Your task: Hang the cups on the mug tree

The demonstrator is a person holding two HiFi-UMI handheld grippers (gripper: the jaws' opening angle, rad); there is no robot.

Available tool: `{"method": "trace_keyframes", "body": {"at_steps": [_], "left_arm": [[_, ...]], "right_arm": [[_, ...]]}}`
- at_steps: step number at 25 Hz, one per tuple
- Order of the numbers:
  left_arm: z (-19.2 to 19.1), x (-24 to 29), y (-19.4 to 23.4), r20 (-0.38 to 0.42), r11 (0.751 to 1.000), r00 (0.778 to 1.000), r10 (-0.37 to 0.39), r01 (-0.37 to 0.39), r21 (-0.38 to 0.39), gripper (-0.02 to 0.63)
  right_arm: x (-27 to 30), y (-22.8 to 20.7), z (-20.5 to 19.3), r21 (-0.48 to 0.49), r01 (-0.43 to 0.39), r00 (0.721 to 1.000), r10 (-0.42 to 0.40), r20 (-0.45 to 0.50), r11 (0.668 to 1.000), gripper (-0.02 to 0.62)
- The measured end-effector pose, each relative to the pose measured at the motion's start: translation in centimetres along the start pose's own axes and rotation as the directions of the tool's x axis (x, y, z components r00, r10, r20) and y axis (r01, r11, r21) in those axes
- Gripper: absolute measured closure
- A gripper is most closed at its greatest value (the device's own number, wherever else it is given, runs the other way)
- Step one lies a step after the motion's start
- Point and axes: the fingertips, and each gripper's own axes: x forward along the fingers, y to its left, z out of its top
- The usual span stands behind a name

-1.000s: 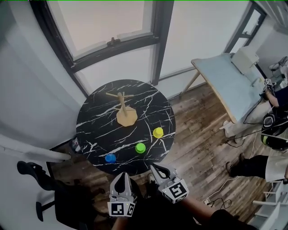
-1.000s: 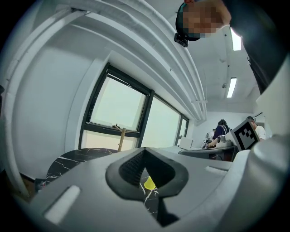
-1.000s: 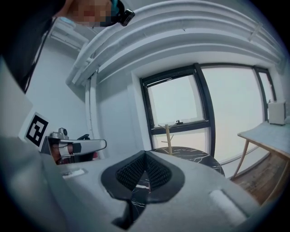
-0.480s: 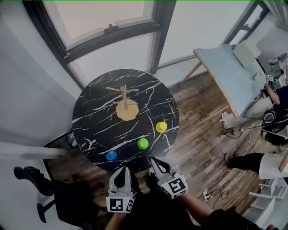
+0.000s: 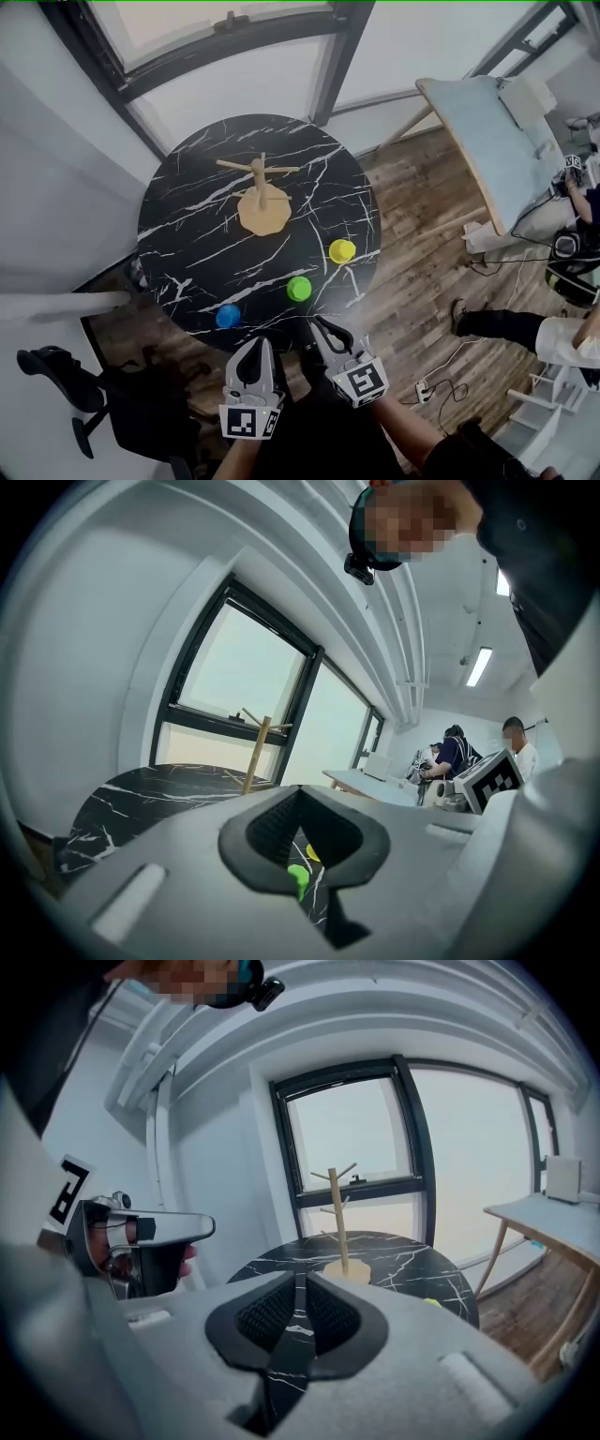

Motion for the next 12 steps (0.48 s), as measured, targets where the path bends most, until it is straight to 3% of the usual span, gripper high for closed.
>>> {"method": "trace_keyframes", "body": {"at_steps": [12], "left_arm": [[-4.0,2.9,0.9,-0.049,0.999,0.998,-0.043,0.042,-0.024,0.607]], "right_arm": [[3.7,-2.2,-5.7,0.02,0.025,0.993,-0.022,-0.116,0.999,0.505]]}}
